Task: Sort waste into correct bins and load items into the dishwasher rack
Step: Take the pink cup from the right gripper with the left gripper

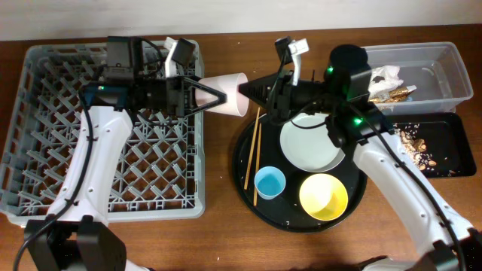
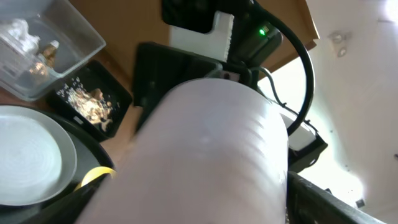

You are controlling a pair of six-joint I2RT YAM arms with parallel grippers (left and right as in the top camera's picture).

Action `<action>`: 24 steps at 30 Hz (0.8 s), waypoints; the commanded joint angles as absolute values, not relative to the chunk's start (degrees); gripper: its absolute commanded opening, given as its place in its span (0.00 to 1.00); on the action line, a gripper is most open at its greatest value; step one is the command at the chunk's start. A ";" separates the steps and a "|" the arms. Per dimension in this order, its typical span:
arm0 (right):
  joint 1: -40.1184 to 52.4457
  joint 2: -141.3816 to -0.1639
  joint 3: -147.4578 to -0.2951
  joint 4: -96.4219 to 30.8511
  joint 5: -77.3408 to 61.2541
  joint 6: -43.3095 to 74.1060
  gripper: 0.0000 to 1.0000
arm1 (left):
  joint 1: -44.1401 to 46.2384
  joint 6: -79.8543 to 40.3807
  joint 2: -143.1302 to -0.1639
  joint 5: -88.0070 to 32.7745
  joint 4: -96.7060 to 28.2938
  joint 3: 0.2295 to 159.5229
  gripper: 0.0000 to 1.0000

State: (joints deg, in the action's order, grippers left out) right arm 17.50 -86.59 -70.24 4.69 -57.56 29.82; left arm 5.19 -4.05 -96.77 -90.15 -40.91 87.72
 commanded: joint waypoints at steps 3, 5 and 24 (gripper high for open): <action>18.79 -88.25 -70.74 8.45 -57.76 30.98 0.04 | 6.72 -3.86 -96.31 -90.19 -40.95 88.44 0.64; 18.74 -88.25 -70.74 8.64 -57.56 30.98 0.04 | 6.70 -3.86 -96.31 -90.19 -40.71 88.44 0.59; 5.85 -83.99 -80.68 -60.01 7.99 20.99 0.98 | -2.35 -2.74 -89.06 -25.74 -53.56 88.44 0.46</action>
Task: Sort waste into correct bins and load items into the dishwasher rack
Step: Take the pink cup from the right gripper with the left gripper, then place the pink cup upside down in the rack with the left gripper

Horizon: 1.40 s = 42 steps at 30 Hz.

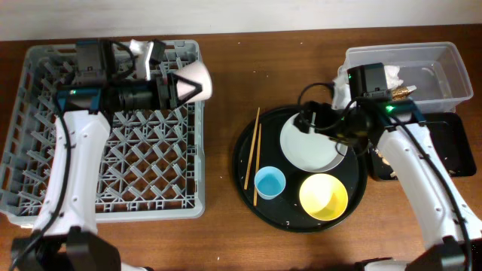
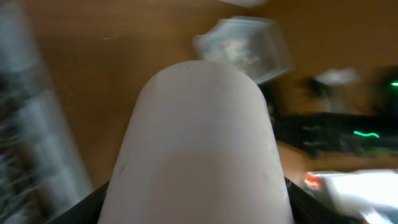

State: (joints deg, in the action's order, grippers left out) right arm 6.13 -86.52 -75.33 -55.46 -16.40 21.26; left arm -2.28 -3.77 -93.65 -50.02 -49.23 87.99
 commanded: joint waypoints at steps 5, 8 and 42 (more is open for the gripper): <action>5.87 -83.99 -81.76 -62.22 27.11 22.52 0.98 | 2.79 -1.28 -88.20 -3.90 -62.61 88.44 0.45; 5.87 -83.99 -81.76 -62.22 27.03 22.55 0.99 | 9.19 -1.28 -88.20 5.89 -65.21 88.44 0.45; 5.91 -83.99 -81.76 -62.22 27.03 22.55 0.99 | 11.55 -1.72 -101.12 4.34 -60.18 88.23 0.40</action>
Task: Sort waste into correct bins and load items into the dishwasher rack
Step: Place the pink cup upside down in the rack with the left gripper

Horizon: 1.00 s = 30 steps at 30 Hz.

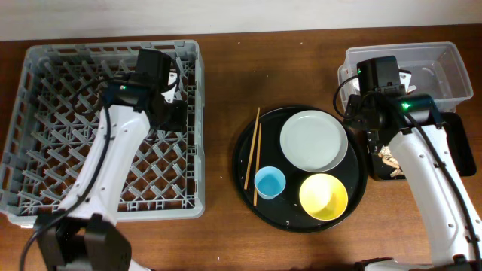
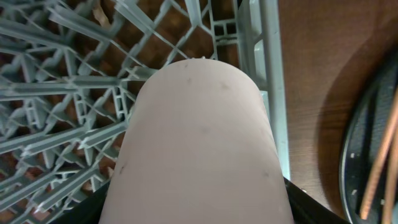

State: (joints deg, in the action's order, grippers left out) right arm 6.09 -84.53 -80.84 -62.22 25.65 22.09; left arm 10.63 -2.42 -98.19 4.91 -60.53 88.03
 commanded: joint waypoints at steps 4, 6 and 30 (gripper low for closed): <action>5.91 -83.99 -81.76 -62.22 27.00 22.55 0.98 | 12.12 -1.72 -105.80 4.34 -57.93 88.23 0.41; 5.91 -83.99 -81.76 -62.22 27.00 22.55 0.98 | 12.12 -1.72 -106.94 4.34 -58.26 88.23 0.40; 5.91 -83.99 -81.76 -62.22 27.00 22.55 0.98 | 12.10 -1.72 -109.06 4.34 -72.34 104.31 0.99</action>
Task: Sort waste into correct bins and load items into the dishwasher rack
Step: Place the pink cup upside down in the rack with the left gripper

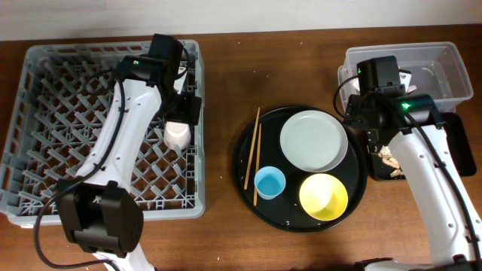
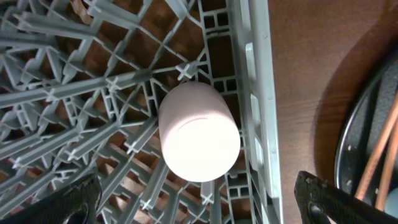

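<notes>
A pale pink cup (image 2: 199,134) stands upside down among the tines of the grey dishwasher rack (image 1: 45,113), close to its right wall; the overhead view also shows the cup (image 1: 178,134). My left gripper (image 2: 199,214) hangs just above it, open wide, with one dark finger (image 2: 56,199) on each side and nothing between them. From overhead the left gripper (image 1: 183,113) sits over the rack's right side. My right gripper (image 1: 374,141) points down between the round tray and the bins; its jaws are hidden.
A round black tray (image 1: 245,177) holds a white plate (image 1: 312,141), a blue cup (image 1: 269,183), a yellow bowl (image 1: 324,196) and chopsticks (image 1: 252,154). At the far right are a clear bin (image 1: 433,71) with waste and a black tray (image 1: 444,147) of scraps.
My left gripper was shut on the pink cup low over the rack. Now it is open and higher, and the cup stands upside down in the rack. The right arm has not moved.
First the pink cup was held between both grippers over the gap between rack and tray. Then my left gripper alone held it over the rack's back right corner, the right arm back over the plate. Then the cup was low over the rack; now it rests there, released.
</notes>
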You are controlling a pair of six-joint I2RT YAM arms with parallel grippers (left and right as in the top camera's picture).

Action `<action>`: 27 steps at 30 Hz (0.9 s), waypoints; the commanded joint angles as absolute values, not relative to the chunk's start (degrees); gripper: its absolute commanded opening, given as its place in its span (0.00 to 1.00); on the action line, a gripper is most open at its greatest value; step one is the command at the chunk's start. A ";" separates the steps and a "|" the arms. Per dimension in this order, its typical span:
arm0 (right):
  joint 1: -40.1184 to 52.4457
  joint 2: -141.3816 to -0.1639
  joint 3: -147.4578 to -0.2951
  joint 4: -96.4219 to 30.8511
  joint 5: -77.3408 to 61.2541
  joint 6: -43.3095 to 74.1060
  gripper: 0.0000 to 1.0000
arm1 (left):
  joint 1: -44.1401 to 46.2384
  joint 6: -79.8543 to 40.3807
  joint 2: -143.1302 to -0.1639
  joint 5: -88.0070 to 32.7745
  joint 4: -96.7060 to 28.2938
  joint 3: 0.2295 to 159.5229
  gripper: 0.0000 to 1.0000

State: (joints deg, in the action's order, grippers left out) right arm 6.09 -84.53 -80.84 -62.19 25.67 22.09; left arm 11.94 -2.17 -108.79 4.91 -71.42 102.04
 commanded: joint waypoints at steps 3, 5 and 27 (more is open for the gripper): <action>5.91 -83.99 -81.76 -62.22 27.03 22.55 0.98 | 12.12 -1.72 -109.06 4.32 -75.37 107.96 0.99; 5.91 -83.99 -81.76 -62.22 27.00 22.55 0.98 | 12.12 -1.72 -109.06 4.32 -77.32 111.13 0.99; 5.91 -83.99 -81.76 -62.22 27.03 22.55 0.98 | 12.12 -1.72 -109.06 4.27 -78.46 114.39 0.99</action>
